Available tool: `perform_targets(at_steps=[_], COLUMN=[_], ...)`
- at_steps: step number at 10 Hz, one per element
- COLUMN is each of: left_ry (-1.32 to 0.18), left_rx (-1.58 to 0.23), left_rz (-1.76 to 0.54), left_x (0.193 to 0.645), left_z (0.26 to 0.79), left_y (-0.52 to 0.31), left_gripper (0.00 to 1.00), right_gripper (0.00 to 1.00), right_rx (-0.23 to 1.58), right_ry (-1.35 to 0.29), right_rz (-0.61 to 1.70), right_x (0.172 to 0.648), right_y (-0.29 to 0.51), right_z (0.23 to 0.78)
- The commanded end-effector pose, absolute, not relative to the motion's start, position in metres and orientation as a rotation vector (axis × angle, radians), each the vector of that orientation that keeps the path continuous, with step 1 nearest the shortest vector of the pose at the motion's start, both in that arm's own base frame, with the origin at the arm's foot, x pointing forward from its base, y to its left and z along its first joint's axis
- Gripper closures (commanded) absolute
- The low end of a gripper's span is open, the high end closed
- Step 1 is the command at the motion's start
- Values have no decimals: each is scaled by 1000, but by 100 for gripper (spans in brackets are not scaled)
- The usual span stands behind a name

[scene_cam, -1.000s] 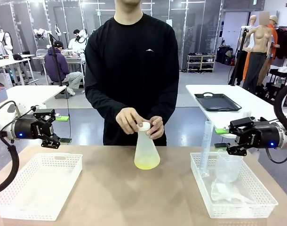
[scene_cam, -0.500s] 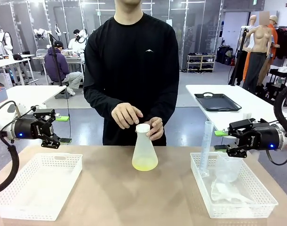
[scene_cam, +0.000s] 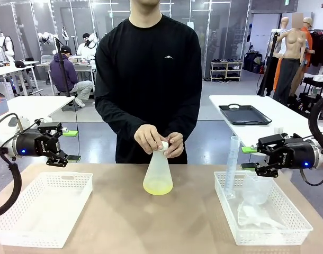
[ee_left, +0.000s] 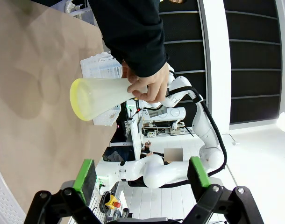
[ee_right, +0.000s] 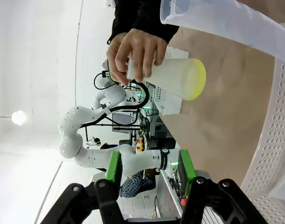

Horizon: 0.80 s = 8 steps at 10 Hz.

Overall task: Prepare the solutions needed for the experiment.
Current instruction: When the human places the Big flask in the center of the table, pick up the Big flask and place it in the left Organizing basket.

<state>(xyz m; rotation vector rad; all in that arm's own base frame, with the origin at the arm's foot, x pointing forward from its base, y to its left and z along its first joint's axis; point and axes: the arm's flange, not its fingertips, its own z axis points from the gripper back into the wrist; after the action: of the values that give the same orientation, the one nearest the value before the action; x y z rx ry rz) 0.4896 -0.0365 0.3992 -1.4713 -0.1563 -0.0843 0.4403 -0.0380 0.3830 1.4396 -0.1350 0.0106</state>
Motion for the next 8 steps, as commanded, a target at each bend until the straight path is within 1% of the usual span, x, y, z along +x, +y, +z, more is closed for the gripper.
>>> perform_targets(at_steps=[1, 8], left_ry=[-152, -152], left_rx=[-1467, -1467], left_rz=[-75, -75], left_x=[490, 490], left_z=[401, 401], left_y=[-37, -37], left_gripper=[0, 0], right_gripper=[38, 38], right_rx=[1444, 1444], right_ry=[-135, -135], right_rz=[16, 16], right_x=[441, 441], right_y=[-38, -38], right_z=[384, 384])
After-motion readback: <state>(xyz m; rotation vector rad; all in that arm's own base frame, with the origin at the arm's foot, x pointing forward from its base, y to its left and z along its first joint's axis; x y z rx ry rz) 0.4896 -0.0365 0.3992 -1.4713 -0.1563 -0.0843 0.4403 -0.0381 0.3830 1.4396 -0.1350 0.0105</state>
